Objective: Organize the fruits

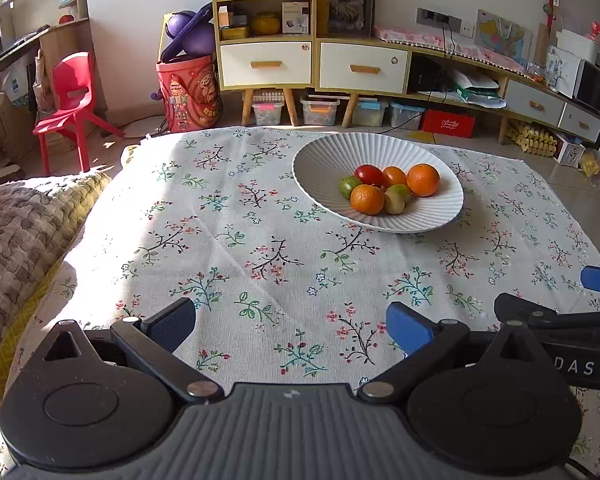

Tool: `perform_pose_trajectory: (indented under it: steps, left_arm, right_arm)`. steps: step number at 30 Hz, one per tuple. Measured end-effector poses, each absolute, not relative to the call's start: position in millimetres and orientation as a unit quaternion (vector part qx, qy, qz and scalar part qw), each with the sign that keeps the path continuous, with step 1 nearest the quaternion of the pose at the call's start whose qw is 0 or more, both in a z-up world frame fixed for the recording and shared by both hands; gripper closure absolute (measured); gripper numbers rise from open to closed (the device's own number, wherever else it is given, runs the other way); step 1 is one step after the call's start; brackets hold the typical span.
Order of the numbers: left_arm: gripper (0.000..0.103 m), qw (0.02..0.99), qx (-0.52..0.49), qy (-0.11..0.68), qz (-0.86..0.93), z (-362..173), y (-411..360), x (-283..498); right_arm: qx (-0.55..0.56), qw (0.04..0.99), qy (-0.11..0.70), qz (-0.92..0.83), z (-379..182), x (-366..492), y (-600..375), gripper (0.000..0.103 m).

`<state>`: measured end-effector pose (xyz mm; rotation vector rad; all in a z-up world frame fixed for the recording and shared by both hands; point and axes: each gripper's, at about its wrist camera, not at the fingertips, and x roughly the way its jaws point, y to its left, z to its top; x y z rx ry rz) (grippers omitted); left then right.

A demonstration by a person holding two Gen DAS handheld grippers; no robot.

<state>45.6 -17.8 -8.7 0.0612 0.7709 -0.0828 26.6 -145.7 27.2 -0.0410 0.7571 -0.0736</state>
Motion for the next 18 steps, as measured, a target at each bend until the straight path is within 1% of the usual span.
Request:
perform_pose_trajectory:
  steps: [18]
  left_arm:
    - [0.011, 0.925, 0.030, 0.376, -0.040, -8.6, -17.9, 45.5]
  right_arm:
    - [-0.021, 0.928, 0.370, -0.035, 25.9, 26.3, -145.5, 0.001]
